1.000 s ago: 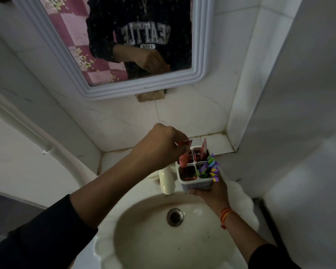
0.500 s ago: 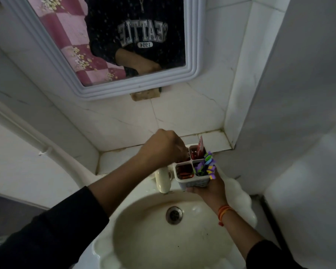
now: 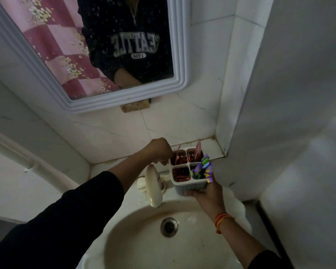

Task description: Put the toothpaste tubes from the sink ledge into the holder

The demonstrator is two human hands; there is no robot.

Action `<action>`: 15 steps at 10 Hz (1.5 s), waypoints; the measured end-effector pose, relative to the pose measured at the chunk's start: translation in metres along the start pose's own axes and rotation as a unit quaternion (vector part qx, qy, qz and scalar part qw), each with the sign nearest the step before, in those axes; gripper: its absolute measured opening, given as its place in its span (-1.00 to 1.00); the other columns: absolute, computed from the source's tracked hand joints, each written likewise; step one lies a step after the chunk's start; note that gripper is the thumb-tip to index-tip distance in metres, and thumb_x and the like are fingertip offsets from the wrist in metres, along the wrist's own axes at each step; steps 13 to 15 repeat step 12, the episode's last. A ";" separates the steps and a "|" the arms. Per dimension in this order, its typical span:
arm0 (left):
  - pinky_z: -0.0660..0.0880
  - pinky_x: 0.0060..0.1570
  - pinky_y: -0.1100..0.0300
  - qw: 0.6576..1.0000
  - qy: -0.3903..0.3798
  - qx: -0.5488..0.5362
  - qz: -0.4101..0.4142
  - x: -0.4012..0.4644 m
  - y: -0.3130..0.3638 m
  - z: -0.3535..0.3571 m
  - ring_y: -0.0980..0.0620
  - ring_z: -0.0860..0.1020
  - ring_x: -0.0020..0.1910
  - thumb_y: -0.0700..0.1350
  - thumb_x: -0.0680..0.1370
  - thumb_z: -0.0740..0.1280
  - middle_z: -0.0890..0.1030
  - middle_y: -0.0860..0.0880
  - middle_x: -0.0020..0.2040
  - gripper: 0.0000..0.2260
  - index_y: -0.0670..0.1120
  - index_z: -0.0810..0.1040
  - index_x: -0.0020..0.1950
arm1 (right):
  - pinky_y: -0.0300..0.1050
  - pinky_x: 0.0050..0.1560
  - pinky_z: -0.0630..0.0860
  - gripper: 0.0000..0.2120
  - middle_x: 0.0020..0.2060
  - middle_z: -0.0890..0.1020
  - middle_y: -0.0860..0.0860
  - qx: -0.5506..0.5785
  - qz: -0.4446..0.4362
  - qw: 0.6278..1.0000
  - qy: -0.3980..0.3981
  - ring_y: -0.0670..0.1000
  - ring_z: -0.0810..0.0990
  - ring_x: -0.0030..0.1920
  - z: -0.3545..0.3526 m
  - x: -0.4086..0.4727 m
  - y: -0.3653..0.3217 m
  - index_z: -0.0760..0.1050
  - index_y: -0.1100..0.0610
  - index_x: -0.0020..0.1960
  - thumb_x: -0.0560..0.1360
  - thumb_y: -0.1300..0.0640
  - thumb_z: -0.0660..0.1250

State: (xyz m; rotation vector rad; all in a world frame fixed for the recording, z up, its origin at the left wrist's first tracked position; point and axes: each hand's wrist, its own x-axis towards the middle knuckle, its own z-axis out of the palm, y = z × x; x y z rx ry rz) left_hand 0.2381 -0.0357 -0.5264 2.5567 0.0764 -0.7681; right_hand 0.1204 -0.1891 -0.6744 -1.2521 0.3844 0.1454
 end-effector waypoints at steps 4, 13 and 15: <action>0.72 -0.11 -0.08 0.949 0.059 -0.310 0.006 0.038 0.049 0.010 -0.21 0.75 -0.14 -0.24 0.55 0.35 0.70 -0.22 -0.05 -0.81 -0.31 0.67 0.05 | -0.38 0.12 0.45 -0.21 0.20 0.67 0.05 -0.315 -0.158 0.929 0.113 0.04 0.61 0.23 -0.039 0.078 -0.063 0.52 0.23 0.42 0.22 0.40 0.63; 0.53 0.17 0.15 0.953 0.245 -0.081 0.156 -0.118 0.004 -0.013 -0.06 0.62 0.16 -0.14 0.56 0.35 0.68 -0.07 0.11 -0.75 -0.11 0.69 0.20 | -0.03 0.24 0.51 -0.56 0.22 0.59 0.21 -0.351 -0.270 0.868 0.223 0.23 0.59 0.21 -0.001 -0.055 -0.114 0.57 0.24 0.28 0.40 0.33 0.46; 0.53 0.17 0.15 0.953 0.245 -0.081 0.156 -0.118 0.004 -0.013 -0.06 0.62 0.16 -0.14 0.56 0.35 0.68 -0.07 0.11 -0.75 -0.11 0.69 0.20 | -0.03 0.24 0.51 -0.56 0.22 0.59 0.21 -0.351 -0.270 0.868 0.223 0.23 0.59 0.21 -0.001 -0.055 -0.114 0.57 0.24 0.28 0.40 0.33 0.46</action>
